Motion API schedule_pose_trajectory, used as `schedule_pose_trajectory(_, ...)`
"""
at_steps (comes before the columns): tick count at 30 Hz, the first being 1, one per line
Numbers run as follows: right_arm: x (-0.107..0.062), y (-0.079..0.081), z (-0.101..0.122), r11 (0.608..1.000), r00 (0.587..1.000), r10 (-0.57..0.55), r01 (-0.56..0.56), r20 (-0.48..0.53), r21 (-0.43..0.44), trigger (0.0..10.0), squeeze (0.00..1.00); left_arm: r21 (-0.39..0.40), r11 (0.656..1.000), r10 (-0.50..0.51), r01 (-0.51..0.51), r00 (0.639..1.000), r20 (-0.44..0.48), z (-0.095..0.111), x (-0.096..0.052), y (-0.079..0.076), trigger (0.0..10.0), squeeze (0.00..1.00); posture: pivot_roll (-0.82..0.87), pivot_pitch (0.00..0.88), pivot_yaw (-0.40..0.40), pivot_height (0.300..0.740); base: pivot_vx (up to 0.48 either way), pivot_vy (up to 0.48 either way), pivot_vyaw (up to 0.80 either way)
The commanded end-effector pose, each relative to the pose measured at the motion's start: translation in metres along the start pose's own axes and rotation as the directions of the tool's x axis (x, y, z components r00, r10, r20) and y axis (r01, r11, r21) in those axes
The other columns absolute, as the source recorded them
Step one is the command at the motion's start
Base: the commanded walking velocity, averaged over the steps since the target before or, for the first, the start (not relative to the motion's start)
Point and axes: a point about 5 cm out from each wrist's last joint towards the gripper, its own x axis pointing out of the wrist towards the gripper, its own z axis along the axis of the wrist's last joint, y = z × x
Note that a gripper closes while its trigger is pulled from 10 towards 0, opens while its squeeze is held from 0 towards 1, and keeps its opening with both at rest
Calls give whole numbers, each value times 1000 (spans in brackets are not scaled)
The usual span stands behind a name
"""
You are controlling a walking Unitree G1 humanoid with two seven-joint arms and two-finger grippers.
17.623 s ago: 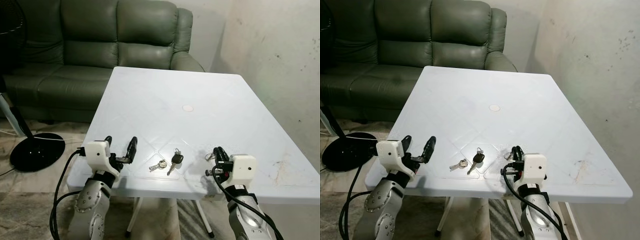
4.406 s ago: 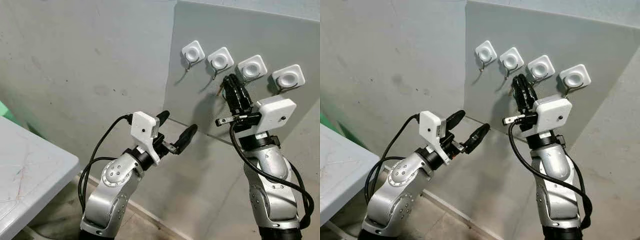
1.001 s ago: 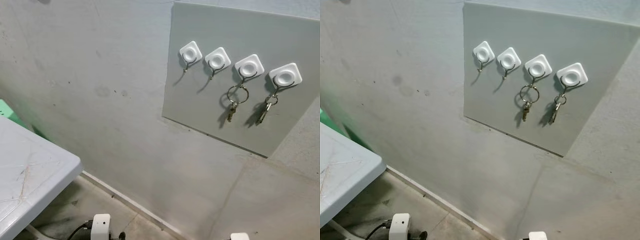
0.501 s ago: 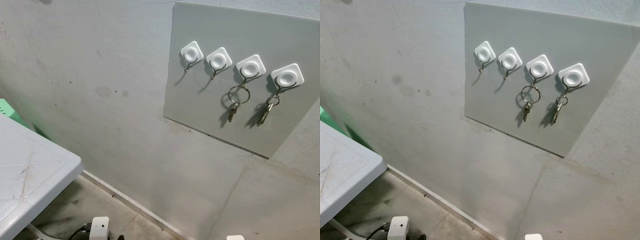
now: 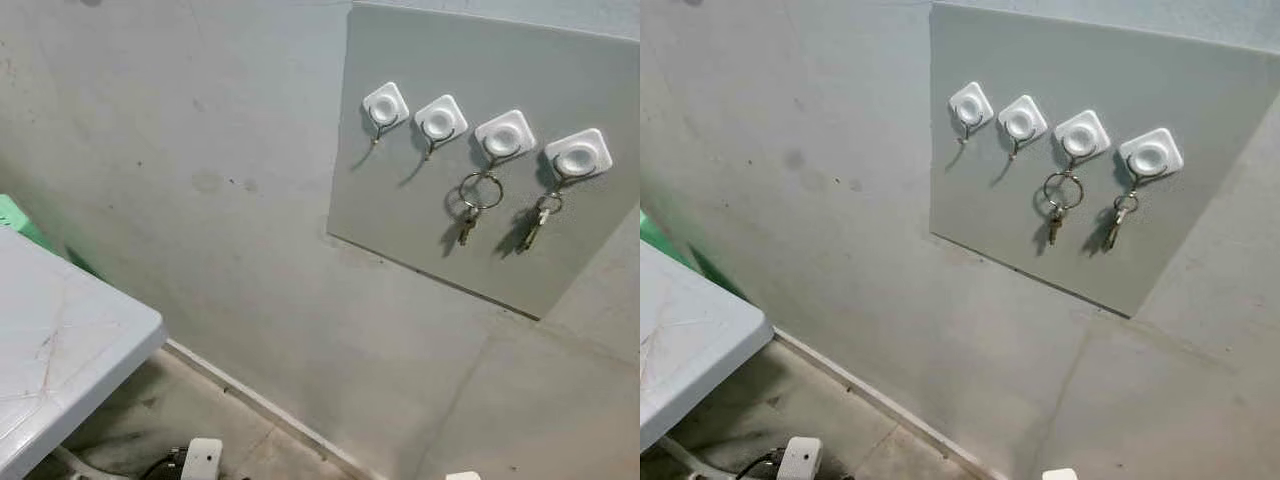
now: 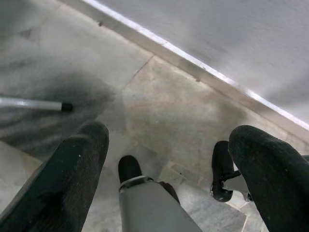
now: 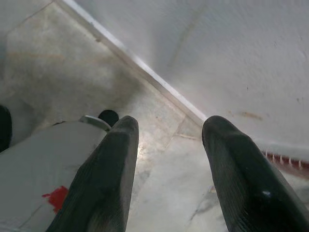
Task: Hang keys on a hook
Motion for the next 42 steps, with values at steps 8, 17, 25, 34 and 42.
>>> schedule_pose_trajectory(8,0,0,-1,1000,1000,4,-4,-3,-25,10000,0,-5,1000,9,-9,1000,-21,-6,-2,3,10000,0,-6,0,-47,740,0,0,800)
schedule_pose_trajectory(17,0,-1,-1,999,1000,8,-8,-4,-31,10000,0,-25,1000,12,-12,1000,-19,-4,-1,3,10000,0,-4,0,-45,740,0,172,800)
schedule_pose_trajectory(25,0,-1,0,999,1000,9,-9,-1,-35,10000,0,-13,1000,11,-11,1000,-12,-2,0,2,10000,0,-4,0,-45,740,0,58,800)
schedule_pose_trajectory(34,0,-2,0,999,1000,6,-6,-4,-38,10000,0,-12,1000,15,-15,1000,-12,-1,0,2,10000,0,-4,0,-44,740,0,0,800)
schedule_pose_trajectory(42,0,-2,0,999,1000,7,-7,-4,-40,10000,0,-16,1000,17,-17,1000,-12,-1,0,3,10000,0,-4,0,-44,740,0,0,800)
